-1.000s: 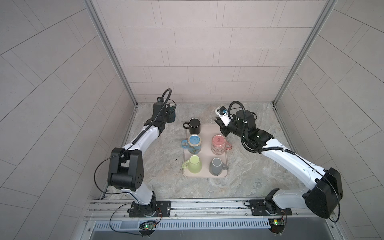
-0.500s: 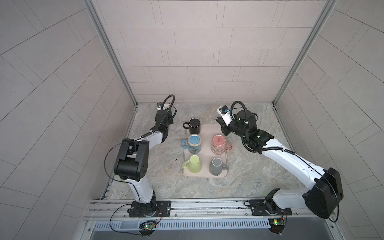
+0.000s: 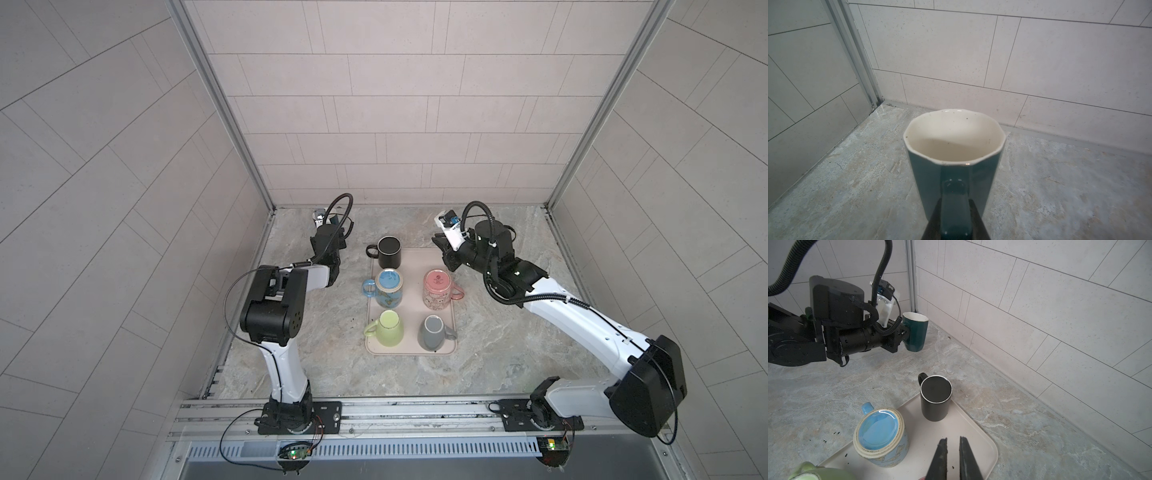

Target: Turn the mug right side up

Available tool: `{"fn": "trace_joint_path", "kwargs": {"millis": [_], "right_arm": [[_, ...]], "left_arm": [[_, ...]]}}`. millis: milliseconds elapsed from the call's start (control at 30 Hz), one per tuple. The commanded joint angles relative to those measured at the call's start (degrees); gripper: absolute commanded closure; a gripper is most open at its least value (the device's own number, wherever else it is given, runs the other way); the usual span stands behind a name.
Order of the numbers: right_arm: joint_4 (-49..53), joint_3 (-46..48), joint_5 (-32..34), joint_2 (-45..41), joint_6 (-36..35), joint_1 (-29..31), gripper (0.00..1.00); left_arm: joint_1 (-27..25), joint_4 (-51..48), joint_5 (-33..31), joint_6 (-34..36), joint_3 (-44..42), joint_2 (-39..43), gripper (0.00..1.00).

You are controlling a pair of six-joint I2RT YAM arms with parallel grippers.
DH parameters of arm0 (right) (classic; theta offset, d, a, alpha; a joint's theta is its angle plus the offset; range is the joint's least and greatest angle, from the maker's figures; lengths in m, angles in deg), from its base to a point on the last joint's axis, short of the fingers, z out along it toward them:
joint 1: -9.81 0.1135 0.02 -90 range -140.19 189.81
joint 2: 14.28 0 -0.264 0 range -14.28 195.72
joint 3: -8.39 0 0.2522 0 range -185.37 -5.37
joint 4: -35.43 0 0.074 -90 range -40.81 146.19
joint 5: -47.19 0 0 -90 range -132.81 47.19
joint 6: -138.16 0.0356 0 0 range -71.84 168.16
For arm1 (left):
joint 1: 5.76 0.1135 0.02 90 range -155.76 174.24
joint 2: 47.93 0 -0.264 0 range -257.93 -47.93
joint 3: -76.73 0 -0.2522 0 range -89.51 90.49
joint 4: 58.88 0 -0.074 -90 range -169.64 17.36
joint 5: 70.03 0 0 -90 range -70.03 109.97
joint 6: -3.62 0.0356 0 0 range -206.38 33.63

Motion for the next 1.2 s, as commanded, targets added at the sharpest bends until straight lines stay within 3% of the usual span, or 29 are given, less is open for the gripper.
{"fn": "trace_joint_path", "kwargs": {"millis": [0, 600, 900, 1167], "right_arm": [[-0.51, 0.11, -0.53, -1.18, 0.98, -0.33, 0.87], [0.73, -0.86, -0.52, -0.89, 1.34, -0.51, 0.88], [0.85, -0.88, -0.26, -0.54, 1.58, -0.55, 0.88], [0.33, -0.76, -0.59, 0.03, 1.94, -0.56, 0.88]], "left_arm": [[0.26, 10.53, -2.18, 0.82, 2.31, -0.83, 1.0], [1.42, 21.82, -5.24, 0.11, 3.96, -9.89, 1.0], [1.38, 22.34, -4.07, 0.83, 5.67, -12.47, 1.0], [1.42, 23.97, -2.48, 1.16, 3.72, -12.59, 0.83]]}}
